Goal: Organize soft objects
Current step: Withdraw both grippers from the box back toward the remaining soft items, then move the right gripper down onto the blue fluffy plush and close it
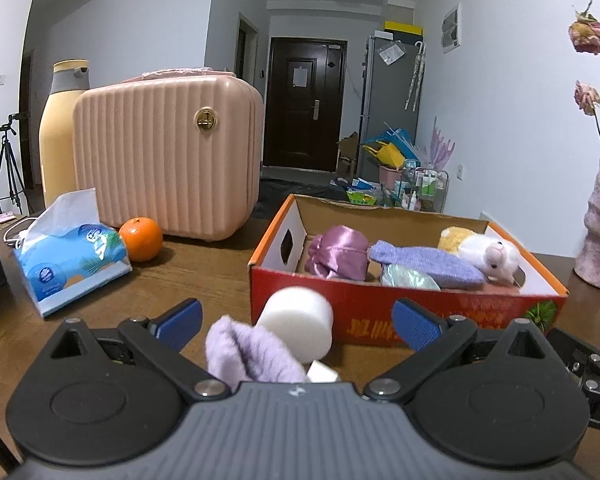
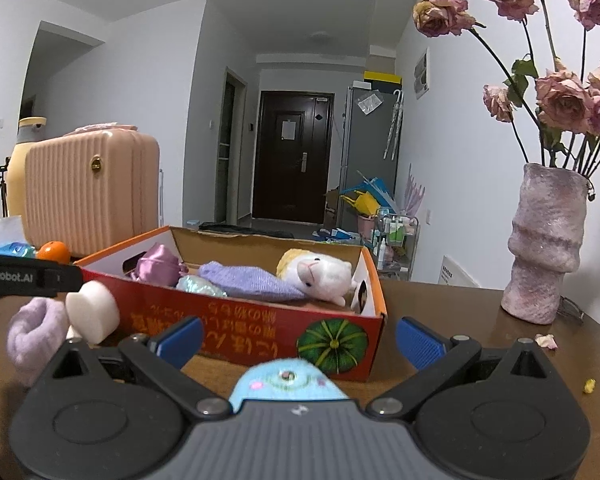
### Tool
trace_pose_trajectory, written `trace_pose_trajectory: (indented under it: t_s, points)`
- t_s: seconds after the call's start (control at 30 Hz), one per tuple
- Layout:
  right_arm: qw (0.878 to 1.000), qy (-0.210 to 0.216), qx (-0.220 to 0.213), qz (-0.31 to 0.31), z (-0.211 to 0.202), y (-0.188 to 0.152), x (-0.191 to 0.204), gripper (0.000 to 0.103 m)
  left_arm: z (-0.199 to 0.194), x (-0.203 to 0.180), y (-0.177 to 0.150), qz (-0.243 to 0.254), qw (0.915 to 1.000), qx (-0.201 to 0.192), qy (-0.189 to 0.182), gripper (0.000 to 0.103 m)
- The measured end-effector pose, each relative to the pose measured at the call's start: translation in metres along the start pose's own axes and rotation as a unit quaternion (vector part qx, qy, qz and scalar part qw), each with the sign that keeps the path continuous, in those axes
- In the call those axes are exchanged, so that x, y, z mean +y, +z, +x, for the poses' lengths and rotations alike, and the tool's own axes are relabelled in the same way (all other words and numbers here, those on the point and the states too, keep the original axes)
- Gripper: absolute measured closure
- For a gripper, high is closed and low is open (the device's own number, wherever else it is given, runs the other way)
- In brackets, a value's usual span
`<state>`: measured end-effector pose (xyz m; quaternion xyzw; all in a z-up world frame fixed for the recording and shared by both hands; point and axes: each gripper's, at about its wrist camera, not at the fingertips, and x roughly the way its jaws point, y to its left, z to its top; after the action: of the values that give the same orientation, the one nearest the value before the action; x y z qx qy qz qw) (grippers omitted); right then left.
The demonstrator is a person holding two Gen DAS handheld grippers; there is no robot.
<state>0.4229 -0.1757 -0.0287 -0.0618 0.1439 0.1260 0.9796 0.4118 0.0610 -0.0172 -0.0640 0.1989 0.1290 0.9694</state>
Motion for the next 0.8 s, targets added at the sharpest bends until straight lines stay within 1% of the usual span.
trace_pose_trajectory:
  t_s: [0.63,0.8]
  points:
    - [1.0,0.001,0.015,-0.008,-0.058,-0.022,0.003,0.0,-0.061,0.02,-0.028,0.02,0.9996,0.011,-0.019,0.0]
    - [1.0,0.004,0.021,-0.005,-0.067,-0.027,0.001,0.0,-0.076,0.025,-0.035,0.026,0.9993,0.011,-0.026,0.0]
